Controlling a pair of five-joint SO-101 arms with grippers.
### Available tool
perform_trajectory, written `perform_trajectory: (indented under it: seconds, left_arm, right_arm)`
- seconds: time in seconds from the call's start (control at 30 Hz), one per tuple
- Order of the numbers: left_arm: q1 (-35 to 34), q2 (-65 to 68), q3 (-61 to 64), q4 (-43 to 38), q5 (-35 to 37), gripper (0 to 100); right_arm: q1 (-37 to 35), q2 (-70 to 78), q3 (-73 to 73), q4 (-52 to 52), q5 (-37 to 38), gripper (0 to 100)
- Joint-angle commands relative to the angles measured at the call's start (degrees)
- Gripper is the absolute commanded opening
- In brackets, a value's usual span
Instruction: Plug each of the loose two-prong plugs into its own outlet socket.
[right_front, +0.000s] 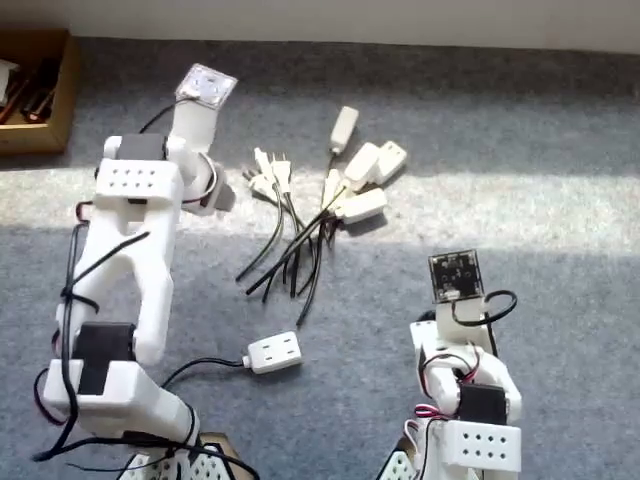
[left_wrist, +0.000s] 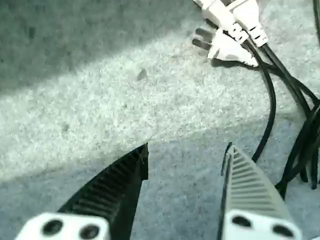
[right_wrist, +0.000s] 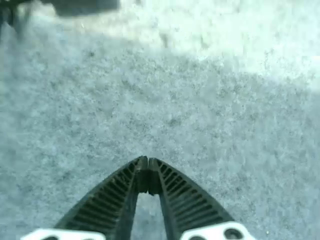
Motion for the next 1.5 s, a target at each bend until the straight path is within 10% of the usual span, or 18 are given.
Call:
perform_trajectory:
  seconds: [0.0,0.27,0.53,0.97,1.47]
  left_arm:
    - [-3.56,0.22,-6.55,7.3,1.93,25]
    - [-5.85,-10.59,10.42,7.21,-0.44,25]
    - [-8.4,-27.56,46.2,-14.68,-0.44,25]
    - [-10.86,-58.68,75.03,-25.76,-0.44,25]
    - [-11.38,-71.87,83.12,-26.46,-0.44,24]
  right_arm:
    - [-6.55,4.7,-12.0,-1.19,-0.18,7.0]
    - [-13.05,50.95,-50.86,6.99,-0.26,7.4]
    - [-18.86,94.02,-90.33,16.48,-13.63,7.4]
    - [-31.96,111.69,-95.6,4.7,-43.25,7.4]
    - [-34.07,123.74,-95.69,-15.69,-15.12,7.7]
